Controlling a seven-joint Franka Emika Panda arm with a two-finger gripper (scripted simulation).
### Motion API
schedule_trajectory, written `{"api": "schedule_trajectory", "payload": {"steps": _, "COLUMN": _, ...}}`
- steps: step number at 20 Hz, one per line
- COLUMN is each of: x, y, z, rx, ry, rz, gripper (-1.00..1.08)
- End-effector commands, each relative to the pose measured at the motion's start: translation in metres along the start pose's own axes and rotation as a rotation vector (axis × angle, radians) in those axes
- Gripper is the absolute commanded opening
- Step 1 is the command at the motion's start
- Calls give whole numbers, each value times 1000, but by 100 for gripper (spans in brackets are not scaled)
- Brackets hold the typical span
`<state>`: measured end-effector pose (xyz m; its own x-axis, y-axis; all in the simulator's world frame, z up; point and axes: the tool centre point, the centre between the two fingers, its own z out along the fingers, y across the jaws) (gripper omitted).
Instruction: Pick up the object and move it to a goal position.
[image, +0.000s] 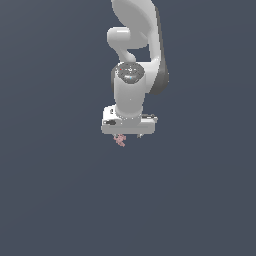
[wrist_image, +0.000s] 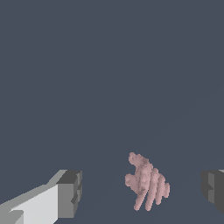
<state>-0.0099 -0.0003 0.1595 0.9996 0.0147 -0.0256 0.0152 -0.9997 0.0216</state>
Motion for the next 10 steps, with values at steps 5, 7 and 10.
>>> {"api": "schedule_trajectory", "payload": {"steps": 5, "x": -1, "y": 1, "z": -1, "rx": 1, "ry": -2, "rz": -9, "gripper": 100}}
{"api": "schedule_trajectory", "payload": {"steps": 7, "x": -2, "y": 2, "z": -3, "rx": 1, "ry": -4, "rz": -21, "gripper": 100}}
{"api": "schedule_trajectory", "payload": {"steps": 10, "x": -3, "y": 3, "z": -5, "rx": 2, "ry": -7, "rz": -34, "gripper": 100}}
